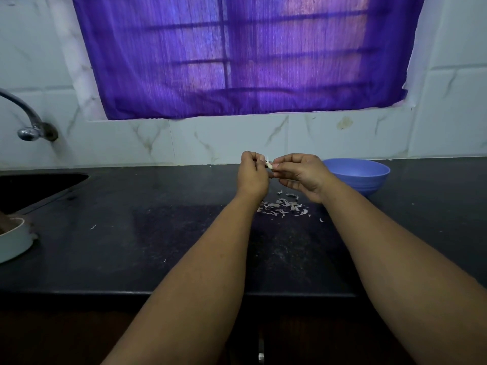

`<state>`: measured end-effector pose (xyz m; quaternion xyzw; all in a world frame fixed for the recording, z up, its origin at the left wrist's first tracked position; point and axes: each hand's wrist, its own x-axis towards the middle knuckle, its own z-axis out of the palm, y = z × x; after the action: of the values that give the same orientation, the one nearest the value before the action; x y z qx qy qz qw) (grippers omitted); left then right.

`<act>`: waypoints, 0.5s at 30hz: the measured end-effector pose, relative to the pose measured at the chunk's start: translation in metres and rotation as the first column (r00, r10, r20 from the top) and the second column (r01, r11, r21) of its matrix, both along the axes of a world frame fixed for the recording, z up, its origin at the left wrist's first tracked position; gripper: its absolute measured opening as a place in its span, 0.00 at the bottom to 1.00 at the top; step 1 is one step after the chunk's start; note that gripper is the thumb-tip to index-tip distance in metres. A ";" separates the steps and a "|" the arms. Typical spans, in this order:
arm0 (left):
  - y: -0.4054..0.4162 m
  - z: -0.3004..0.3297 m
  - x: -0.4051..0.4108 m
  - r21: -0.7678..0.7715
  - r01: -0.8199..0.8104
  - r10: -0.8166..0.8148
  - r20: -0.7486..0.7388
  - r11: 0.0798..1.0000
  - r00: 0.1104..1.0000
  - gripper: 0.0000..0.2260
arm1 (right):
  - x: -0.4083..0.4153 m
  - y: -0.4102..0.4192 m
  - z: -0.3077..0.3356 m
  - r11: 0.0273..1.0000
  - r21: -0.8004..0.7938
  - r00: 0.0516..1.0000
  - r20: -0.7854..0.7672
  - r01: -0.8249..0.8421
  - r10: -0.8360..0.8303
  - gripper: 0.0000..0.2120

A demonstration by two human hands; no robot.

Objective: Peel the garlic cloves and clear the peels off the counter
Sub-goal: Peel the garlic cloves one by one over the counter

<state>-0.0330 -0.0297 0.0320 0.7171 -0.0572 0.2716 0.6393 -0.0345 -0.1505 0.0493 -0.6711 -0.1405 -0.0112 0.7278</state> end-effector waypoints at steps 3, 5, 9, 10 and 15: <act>0.001 0.001 0.001 -0.042 -0.016 0.015 -0.011 0.999 1.000 0.04 | -0.001 -0.001 0.001 1.000 -0.001 1.000 -0.005 -0.007 0.007 0.05; 0.004 0.003 0.002 -0.124 -0.025 0.023 -0.019 0.992 1.000 0.04 | -0.001 -0.001 0.001 1.000 -0.009 1.000 -0.007 -0.015 0.015 0.05; 0.009 0.004 0.005 -0.151 -0.069 0.056 -0.087 0.986 0.995 0.05 | -0.001 -0.001 0.002 1.000 -0.001 1.000 -0.003 0.003 -0.003 0.04; 0.009 0.003 0.005 -0.103 -0.091 0.081 -0.099 0.991 0.992 0.05 | 0.000 -0.001 0.002 1.000 0.017 1.000 -0.004 0.011 -0.010 0.05; 0.012 -0.002 0.000 0.333 -0.122 0.187 -0.169 0.935 0.968 0.03 | 0.005 -0.002 0.002 0.996 0.073 0.998 0.005 0.057 -0.058 0.08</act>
<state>-0.0326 -0.0178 0.0296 0.8370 0.0200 0.2359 0.4934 -0.0296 -0.1529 0.0518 -0.6478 -0.1232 -0.0396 0.7507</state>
